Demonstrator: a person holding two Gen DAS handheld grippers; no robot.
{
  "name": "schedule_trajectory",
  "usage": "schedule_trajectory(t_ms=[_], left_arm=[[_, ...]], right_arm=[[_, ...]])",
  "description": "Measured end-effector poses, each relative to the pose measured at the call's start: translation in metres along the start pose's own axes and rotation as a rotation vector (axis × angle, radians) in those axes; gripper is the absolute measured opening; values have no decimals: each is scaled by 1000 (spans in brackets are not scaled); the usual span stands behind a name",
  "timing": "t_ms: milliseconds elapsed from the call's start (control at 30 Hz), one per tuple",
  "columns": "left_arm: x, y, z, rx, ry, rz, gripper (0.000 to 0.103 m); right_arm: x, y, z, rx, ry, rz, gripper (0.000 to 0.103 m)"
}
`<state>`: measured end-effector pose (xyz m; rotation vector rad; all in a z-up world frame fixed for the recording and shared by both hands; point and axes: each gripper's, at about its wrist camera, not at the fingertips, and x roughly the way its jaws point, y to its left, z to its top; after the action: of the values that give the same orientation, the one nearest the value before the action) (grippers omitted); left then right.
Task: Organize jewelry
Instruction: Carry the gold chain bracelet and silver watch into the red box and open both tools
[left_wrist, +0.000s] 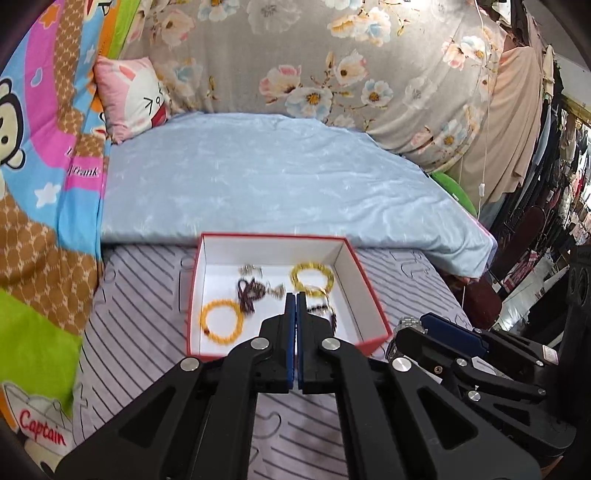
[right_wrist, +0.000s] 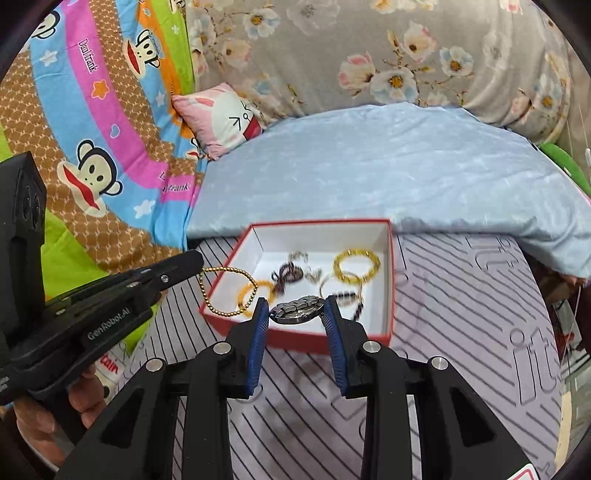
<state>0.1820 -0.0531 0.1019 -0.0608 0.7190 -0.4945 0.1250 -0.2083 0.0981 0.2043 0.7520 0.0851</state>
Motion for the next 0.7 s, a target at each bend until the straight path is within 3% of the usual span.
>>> schedule_trajectory(t_ms=[200, 700], left_arm=[[23, 4, 23, 7, -13, 21, 0], [85, 26, 31, -6, 42, 61, 0]], right_arm=[[26, 0, 25, -11, 1, 3, 29], [94, -24, 44, 12, 24, -11, 29]])
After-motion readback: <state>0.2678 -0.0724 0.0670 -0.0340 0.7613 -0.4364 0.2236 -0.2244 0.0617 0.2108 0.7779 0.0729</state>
